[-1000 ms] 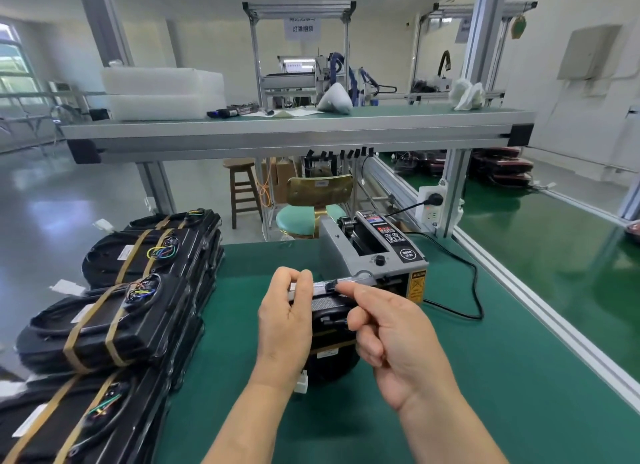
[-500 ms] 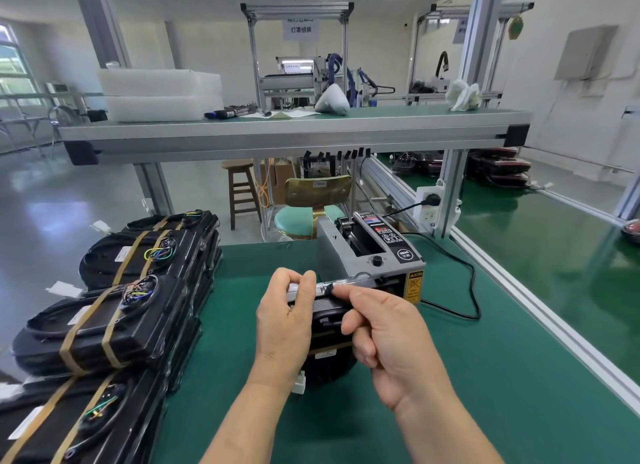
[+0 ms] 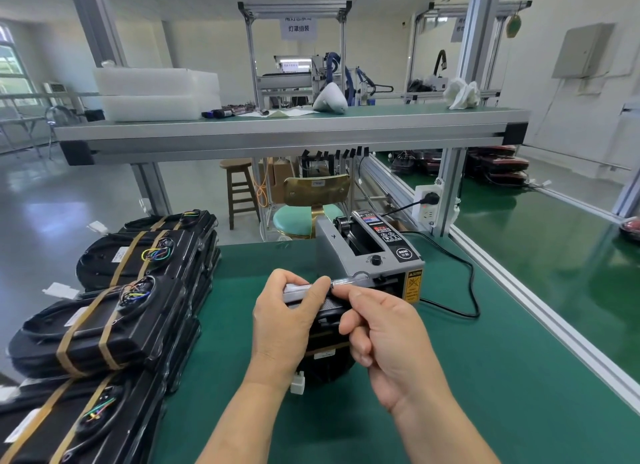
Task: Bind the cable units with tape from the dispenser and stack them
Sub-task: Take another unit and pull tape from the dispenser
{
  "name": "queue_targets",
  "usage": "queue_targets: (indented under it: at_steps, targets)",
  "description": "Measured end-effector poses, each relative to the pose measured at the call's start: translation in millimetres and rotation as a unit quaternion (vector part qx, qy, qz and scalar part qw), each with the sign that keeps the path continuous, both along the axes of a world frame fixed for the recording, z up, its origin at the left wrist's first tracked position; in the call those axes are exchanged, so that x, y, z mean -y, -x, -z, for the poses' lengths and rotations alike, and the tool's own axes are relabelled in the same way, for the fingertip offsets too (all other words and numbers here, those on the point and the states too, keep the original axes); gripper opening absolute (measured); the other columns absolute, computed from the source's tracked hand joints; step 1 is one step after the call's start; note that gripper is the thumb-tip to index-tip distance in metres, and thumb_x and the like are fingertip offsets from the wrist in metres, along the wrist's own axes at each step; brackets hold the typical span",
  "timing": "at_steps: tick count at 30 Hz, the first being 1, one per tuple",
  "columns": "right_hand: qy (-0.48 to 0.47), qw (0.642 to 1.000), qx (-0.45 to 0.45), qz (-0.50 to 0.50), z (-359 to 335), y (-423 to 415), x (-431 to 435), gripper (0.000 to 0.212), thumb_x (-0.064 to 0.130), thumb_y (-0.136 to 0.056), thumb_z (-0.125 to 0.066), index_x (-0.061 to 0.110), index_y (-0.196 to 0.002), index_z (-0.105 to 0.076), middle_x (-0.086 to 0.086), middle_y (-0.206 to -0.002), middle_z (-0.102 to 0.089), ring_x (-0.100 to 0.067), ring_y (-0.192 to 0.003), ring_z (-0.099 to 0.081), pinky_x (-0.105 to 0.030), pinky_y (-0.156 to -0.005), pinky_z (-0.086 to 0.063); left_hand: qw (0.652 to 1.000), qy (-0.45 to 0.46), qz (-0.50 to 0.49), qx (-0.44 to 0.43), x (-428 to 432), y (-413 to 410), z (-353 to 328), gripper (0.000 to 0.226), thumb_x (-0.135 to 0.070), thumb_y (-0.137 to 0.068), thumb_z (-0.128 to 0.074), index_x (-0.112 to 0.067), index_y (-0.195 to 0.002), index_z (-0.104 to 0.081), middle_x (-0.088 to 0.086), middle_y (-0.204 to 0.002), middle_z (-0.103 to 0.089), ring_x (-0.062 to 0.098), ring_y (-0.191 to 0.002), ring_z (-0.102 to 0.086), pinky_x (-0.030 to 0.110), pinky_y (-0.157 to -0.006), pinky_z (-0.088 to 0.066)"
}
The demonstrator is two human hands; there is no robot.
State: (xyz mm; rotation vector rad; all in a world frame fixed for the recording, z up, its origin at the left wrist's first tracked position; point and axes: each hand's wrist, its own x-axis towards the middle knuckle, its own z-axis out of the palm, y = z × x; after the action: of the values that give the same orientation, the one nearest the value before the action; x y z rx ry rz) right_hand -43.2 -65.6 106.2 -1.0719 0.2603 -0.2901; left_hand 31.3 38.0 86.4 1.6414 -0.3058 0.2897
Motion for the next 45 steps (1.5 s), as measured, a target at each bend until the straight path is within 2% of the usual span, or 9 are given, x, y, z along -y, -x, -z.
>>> queue_targets:
  at_steps: [7, 12, 16, 21, 26, 33, 38, 42, 45]
  targets:
    - [0.044, 0.999, 0.008, 0.02, 0, 4, 4, 0.026, 0.006, -0.097, -0.052, 0.007, -0.086, -0.075, -0.008, -0.053, -0.057, -0.008, -0.031, -0.031, -0.015, -0.032, -0.024, 1.0, -0.015, 0.01, -0.015, -1, -1, -1, 0.03, -0.04, -0.072, -0.08, -0.026, -0.07, -0.054, -0.012, -0.062, -0.059, 0.005, -0.058, -0.053, 0.017, -0.054, -0.045]
    - [0.163, 0.976, 0.013, 0.146, 14, 4, 11, 0.024, 0.011, -0.095, -0.057, 0.025, -0.084, -0.073, -0.004, -0.057, -0.065, -0.008, -0.037, -0.04, -0.019, -0.04, -0.034, 1.0, -0.019, 0.005, -0.021, 0, -1, -2, 0.031, -0.048, -0.066, -0.075, -0.025, -0.072, -0.054, -0.012, -0.064, -0.059, 0.006, -0.06, -0.053, 0.017, -0.055, -0.044]
    - [0.264, 0.932, 0.021, 0.248, 27, -1, 25, 0.026, 0.013, -0.092, -0.062, 0.038, -0.09, -0.072, 0.011, -0.087, -0.069, -0.002, -0.068, -0.059, -0.017, -0.069, -0.046, 0.999, -0.014, 0.004, -0.029, -9, -4, 0, 0.029, -0.032, -0.076, -0.081, -0.022, -0.069, -0.054, -0.011, -0.063, -0.056, 0.004, -0.058, -0.05, 0.012, -0.052, -0.04]
    - [0.288, 0.947, 0.023, 0.141, 36, -4, 9, 0.03, 0.019, -0.097, -0.058, 0.046, -0.108, -0.067, 0.028, -0.113, -0.064, 0.011, -0.109, -0.057, -0.015, -0.096, -0.042, 0.991, -0.131, -0.019, 0.029, -19, -6, -9, 0.021, -0.032, -0.08, -0.075, -0.026, -0.072, -0.056, -0.015, -0.07, -0.062, 0.001, -0.065, -0.055, 0.009, -0.058, -0.04]
    - [0.302, 0.942, 0.03, 0.141, 37, -6, -6, 0.037, 0.015, -0.099, -0.052, 0.031, -0.132, -0.06, 0.028, -0.122, -0.056, 0.013, -0.115, -0.051, -0.015, -0.102, -0.039, 0.966, -0.243, -0.044, 0.08, -17, -4, -22, 0.011, -0.034, -0.082, -0.068, -0.03, -0.074, -0.061, -0.016, -0.076, -0.066, 0.0, -0.078, -0.06, 0.02, -0.069, -0.043]
    - [0.303, 0.944, 0.039, 0.122, 37, -9, -20, 0.044, 0.008, -0.097, -0.053, 0.031, -0.134, -0.058, 0.027, -0.125, -0.053, 0.009, -0.12, -0.048, -0.011, -0.102, -0.036, 0.991, -0.111, 0.045, -0.056, -35, -15, -28, 0.017, -0.027, -0.084, -0.074, -0.021, -0.068, -0.07, -0.006, -0.064, -0.067, 0.01, -0.062, -0.057, 0.029, -0.065, -0.045]
    - [0.307, 0.945, 0.044, 0.105, 38, -14, -29, 0.045, 0.009, -0.097, -0.052, 0.034, -0.134, -0.057, 0.031, -0.125, -0.049, 0.008, -0.123, -0.045, -0.01, -0.101, -0.034, 0.978, -0.207, -0.013, -0.019, -43, -19, -27, 0.026, -0.023, -0.093, -0.062, -0.021, -0.067, -0.065, -0.005, -0.067, -0.066, 0.018, -0.071, -0.059, 0.036, -0.071, -0.046]
    - [0.281, 0.953, 0.076, 0.085, 35, -14, -29, 0.048, -0.001, -0.093, -0.053, 0.041, -0.112, -0.066, 0.029, -0.116, -0.059, 0.011, -0.114, -0.052, -0.003, -0.093, -0.037, 0.932, -0.349, -0.06, 0.083, -29, -8, -35, 0.017, -0.04, -0.094, -0.051, -0.03, -0.096, -0.065, -0.011, -0.095, -0.067, 0.021, -0.096, -0.059, 0.042, -0.088, -0.046]
    - [0.236, 0.967, 0.062, 0.077, 39, -17, -21, 0.041, 0.002, -0.092, -0.056, 0.039, -0.097, -0.074, 0.022, -0.105, -0.069, 0.005, -0.101, -0.063, -0.01, -0.084, -0.048, 0.905, -0.41, -0.059, 0.1, -18, -1, -33, 0.033, -0.051, -0.09, -0.051, -0.033, -0.116, -0.059, -0.01, -0.107, -0.062, 0.021, -0.104, -0.056, 0.04, -0.091, -0.042]
